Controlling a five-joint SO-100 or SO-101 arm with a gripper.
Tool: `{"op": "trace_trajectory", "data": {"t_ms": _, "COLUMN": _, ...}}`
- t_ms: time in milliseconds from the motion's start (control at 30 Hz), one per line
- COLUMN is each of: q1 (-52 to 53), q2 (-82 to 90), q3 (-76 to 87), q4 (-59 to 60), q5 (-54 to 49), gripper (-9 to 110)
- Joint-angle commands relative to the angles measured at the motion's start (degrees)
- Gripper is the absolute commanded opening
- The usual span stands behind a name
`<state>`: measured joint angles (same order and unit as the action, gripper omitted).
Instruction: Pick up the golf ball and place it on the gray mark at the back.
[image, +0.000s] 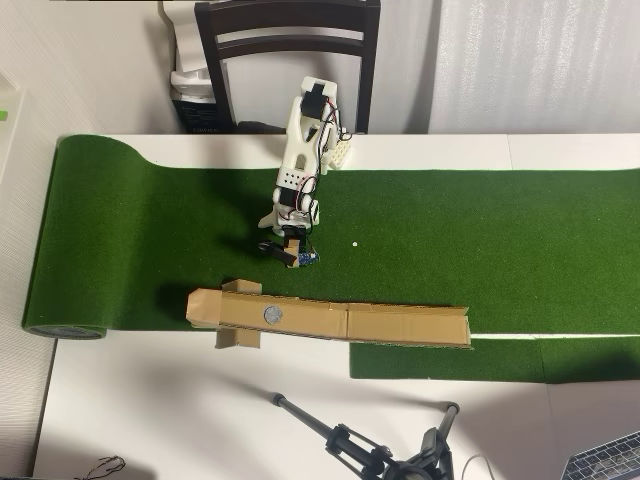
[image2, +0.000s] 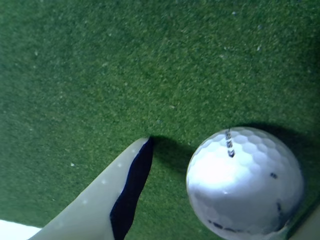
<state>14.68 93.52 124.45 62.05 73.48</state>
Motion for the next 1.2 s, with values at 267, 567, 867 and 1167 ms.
{"op": "trace_trajectory", "data": {"t_ms": 267, "q1": 0.7, "q2": 7.1, "q3": -3.6, "q4": -0.1, "q5": 0.3, "gripper": 54}}
{"op": "trace_trajectory", "data": {"t_ms": 567, "q1": 0.6, "q2": 8.0, "q3": -3.6, "q4": -0.1, "q5": 0.4, "gripper": 54}}
{"op": "trace_trajectory", "data": {"t_ms": 867, "q1": 0.2, "q2": 8.0, "q3": -3.6, "q4": -0.1, "q5": 0.7, "gripper": 44}}
{"op": "trace_trajectory", "data": {"t_ms": 1167, "q1": -0.1, "q2": 8.1, "q3": -3.6, "q4": -0.1, "q5": 0.8, "gripper": 33}}
